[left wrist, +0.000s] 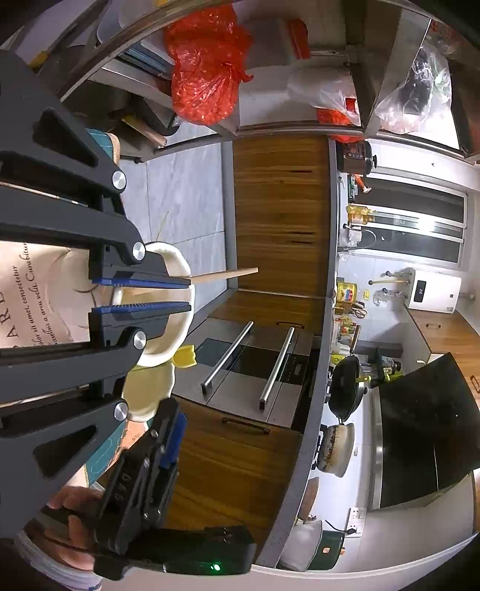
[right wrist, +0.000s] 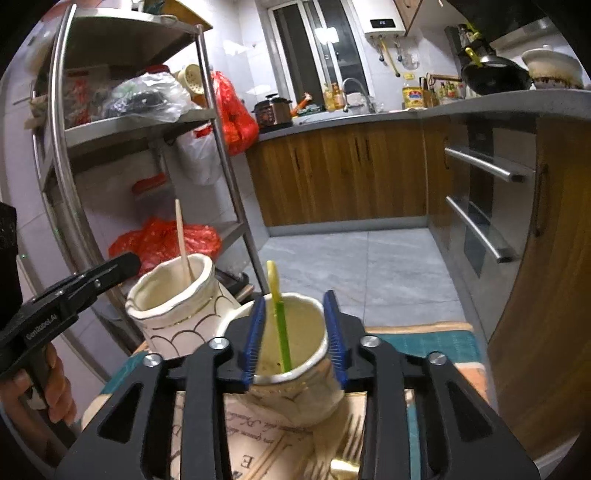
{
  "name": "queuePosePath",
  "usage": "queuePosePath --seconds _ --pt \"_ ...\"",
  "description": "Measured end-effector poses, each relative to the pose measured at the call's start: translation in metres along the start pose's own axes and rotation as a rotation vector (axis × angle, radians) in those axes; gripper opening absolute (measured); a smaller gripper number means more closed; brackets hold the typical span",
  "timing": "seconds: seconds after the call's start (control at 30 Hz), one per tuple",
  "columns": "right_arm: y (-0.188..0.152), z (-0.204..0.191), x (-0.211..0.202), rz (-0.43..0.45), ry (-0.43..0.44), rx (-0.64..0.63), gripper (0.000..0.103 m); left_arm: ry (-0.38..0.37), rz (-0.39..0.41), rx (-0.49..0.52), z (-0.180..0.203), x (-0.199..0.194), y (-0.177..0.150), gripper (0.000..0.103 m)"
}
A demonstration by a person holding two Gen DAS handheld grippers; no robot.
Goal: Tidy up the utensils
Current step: 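Drop the yellow spoon into the short holder while the left tool drops its chopstick in the tall one, then grasp the flower-shaped spoon with the right tool while the left tool grasps another wooden chopstick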
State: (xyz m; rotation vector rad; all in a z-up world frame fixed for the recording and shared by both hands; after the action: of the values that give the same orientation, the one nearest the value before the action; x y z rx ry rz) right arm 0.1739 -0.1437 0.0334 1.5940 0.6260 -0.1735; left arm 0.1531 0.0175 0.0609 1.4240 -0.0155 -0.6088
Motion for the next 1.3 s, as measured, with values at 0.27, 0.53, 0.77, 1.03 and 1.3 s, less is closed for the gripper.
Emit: queuePosePath --seconds 0.27,0.53,0.77,1.03,1.3 --pt "-0.001 0.01 -0.041 0.053 -0.04 -0.055 0.086 0.015 -0.007 0.005 0.007 -0.025 -0.001 0.059" --pt "-0.007 0.021 -0.068 0.074 -0.108 -0.079 0.098 0.025 -0.016 0.004 0.015 -0.047 -0.01 0.094" --pt "-0.024 0.043 -0.082 0.014 -0.127 -0.033 0.098 0.027 -0.062 0.011 0.026 -0.057 -0.027 0.097" --pt "-0.054 0.04 -0.097 -0.055 -0.104 -0.124 0.098 0.032 -0.151 0.006 0.032 -0.059 -0.054 0.097" --pt "-0.094 0.009 -0.096 -0.161 -0.035 -0.323 0.098 -0.012 -0.258 -0.035 0.039 -0.057 -0.089 0.097"
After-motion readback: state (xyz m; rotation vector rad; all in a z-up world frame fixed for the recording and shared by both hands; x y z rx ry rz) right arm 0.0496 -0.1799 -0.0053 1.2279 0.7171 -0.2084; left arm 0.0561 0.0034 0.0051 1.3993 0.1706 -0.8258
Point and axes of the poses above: each gripper's, at about its wrist camera, not at the fingertips, and x roughly the way its jaws point, z to its right, y to its top, the point moved 3 cm from there along x, roughly the way its jaws point, and after that the axes turned 12 degrees about -y, right-handed, at the moved point
